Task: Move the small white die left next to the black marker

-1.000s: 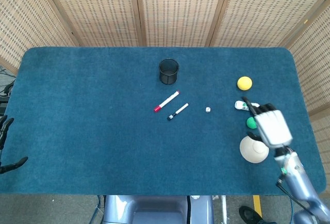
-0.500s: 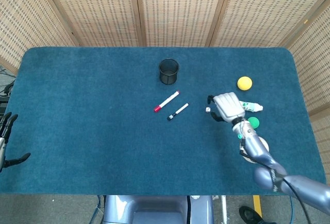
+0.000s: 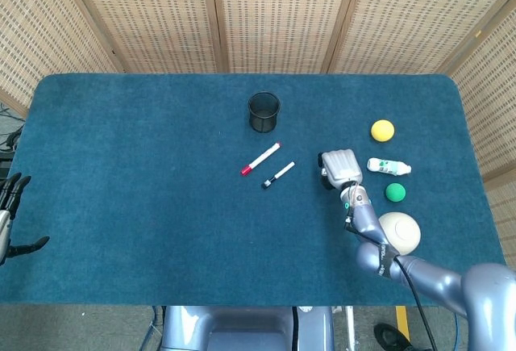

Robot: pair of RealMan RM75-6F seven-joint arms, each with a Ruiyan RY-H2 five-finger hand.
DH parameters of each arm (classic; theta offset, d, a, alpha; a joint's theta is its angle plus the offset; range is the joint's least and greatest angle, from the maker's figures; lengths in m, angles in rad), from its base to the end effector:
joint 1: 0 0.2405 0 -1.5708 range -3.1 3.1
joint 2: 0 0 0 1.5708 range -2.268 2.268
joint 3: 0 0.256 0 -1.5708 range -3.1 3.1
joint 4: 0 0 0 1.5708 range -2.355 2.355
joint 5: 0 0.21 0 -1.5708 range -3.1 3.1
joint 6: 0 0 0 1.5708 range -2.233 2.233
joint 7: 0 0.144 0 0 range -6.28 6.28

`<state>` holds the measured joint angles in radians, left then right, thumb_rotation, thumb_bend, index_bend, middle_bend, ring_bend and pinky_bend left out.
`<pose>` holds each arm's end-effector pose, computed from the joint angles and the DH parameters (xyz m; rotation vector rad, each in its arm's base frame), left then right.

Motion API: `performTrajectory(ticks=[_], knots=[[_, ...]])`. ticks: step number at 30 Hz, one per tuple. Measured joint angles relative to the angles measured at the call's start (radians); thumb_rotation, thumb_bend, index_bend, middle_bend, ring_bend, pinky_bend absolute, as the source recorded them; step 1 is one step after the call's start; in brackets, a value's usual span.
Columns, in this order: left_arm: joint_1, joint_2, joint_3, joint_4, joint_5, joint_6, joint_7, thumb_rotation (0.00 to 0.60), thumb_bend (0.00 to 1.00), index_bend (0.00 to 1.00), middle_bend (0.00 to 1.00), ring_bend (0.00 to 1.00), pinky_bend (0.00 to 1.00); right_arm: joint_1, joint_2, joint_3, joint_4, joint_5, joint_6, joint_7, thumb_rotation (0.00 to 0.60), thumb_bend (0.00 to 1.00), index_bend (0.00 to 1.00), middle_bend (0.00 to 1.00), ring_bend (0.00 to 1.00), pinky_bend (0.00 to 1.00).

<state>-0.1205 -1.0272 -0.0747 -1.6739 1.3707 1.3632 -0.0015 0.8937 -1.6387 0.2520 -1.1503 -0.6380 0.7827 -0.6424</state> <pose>-0.3198 0.1956 0.1774 -1.3508 -0.9876 -0.8019 -0.1819 -0.4200 -0.0186 1.7148 -0.9711 0.5500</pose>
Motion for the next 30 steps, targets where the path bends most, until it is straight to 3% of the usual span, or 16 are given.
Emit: performTrajectory(ticks=[8,30], knots=[[-0.002,0.0,0.002,-0.002,-0.003,-0.002,0.004,0.6,0.0,0.0,0.0,0.0,0.0,0.015,-0.048,-0.024,0.088,0.037,0.013,-0.017,0.6,0.44,0.4,0.93,1.0,1.0],[-0.006,0.005,0.004,-0.003,-0.008,-0.005,-0.005,0.6,0.0,0.0,0.0,0.0,0.0,0.027,-0.117,-0.028,0.193,0.031,-0.002,-0.01,0.6,0.44,0.42,0.93,1.0,1.0]])
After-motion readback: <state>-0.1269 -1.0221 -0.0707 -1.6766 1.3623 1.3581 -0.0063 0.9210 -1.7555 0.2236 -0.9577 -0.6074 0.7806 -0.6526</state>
